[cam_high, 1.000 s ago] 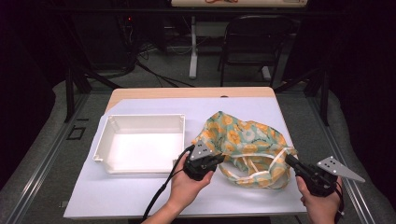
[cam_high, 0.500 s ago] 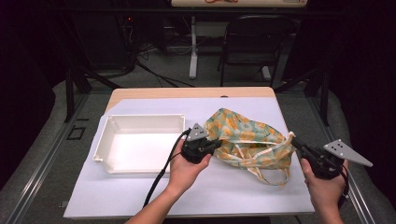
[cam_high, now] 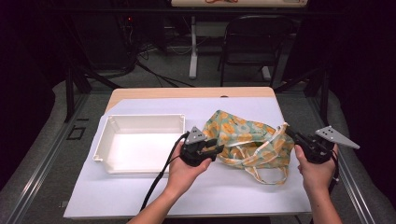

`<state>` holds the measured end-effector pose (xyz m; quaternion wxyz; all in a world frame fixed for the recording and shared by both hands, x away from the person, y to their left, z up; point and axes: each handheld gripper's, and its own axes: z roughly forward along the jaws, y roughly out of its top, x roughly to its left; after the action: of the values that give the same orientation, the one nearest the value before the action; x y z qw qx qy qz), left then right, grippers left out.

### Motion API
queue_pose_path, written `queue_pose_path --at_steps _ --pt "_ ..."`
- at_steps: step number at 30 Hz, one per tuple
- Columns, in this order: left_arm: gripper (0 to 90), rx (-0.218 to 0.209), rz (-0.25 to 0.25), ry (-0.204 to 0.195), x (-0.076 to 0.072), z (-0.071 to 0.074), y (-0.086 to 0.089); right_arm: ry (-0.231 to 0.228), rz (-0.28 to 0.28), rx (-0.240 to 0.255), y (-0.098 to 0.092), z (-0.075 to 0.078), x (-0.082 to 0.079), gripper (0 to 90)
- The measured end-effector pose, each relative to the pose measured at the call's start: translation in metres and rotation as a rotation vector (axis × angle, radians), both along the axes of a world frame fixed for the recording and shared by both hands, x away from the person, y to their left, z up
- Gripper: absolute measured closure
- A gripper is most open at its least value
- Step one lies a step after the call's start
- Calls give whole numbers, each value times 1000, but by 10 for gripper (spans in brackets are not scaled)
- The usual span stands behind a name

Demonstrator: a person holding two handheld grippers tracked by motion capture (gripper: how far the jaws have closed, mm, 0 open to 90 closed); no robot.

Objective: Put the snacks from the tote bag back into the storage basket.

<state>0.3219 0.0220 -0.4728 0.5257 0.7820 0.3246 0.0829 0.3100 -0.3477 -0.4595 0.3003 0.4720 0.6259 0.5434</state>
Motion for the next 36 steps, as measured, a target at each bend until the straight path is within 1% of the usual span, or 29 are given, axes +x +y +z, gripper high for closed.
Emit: queue_pose_path --at_steps 3,4,5,6,7,8,9,10,11,13,14,15,18,22,23,24,26,27,28,30,31,32,33,34,36 --pt "616 -26 -27 -26 -19 1 2 4 2 0 1 -2 -1 900" --pt "615 -31 -37 -40 -25 1 1 1 5 7 1 -2 -2 900" --pt "615 -26 -43 -53 -30 1 0 1 5 7 1 -2 -2 900" --pt "615 -31 -49 -75 -37 0 -3 4 5 4 0 -1 -3 900" --pt "615 -30 -61 -83 -41 0 -5 -1 2 13 -1 0 -4 900" --pt "610 -29 -67 -100 -44 -2 -10 -4 4 14 -2 0 -5 900" --pt "604 -9 -78 -113 -46 -4 -15 -5 6 19 -2 0 -5 900" --pt "604 3 -83 -123 -47 -8 -21 -5 6 19 -2 0 -5 900" --pt "591 18 -99 -105 -45 -13 -28 -1 6 16 -2 0 -5 900" --pt "559 35 -105 -103 -43 -21 -37 1 11 16 -1 0 -6 900" --pt "543 52 -112 -109 -40 -26 -44 1 12 18 0 -1 -6 900" --pt "533 64 -108 -109 -38 -30 -49 1 17 14 0 -1 -6 900" --pt "531 78 -112 -100 -33 -40 -61 2 24 14 2 -1 -6 900" --pt "481 132 -133 -101 -29 -50 -76 2 28 17 2 0 -6 900" --pt "472 142 -138 -101 -28 -52 -79 2 26 17 2 0 -6 900" --pt "467 142 -141 -97 -28 -54 -81 2 25 16 2 0 -6 900" --pt "500 158 -149 -86 -29 -57 -85 -2 26 19 1 0 -6 900" --pt "500 165 -151 -79 -29 -58 -86 -2 26 19 1 0 -6 900" --pt "509 183 -148 -88 -30 -59 -87 -2 27 19 1 0 -6 900" --pt "571 201 -141 -100 -32 -61 -89 -4 32 24 1 1 -6 900" --pt "613 210 -137 -103 -32 -61 -90 -3 31 25 1 1 -6 900" --pt "704 214 -138 -99 -33 -62 -90 1 33 18 1 1 -6 900" --pt "757 215 -144 -99 -33 -61 -90 0 33 19 2 1 -6 900" --pt "757 214 -150 -94 -33 -61 -90 0 33 19 2 1 -6 900" --pt "860 210 -166 -89 -33 -60 -89 1 31 17 2 1 -6 900"
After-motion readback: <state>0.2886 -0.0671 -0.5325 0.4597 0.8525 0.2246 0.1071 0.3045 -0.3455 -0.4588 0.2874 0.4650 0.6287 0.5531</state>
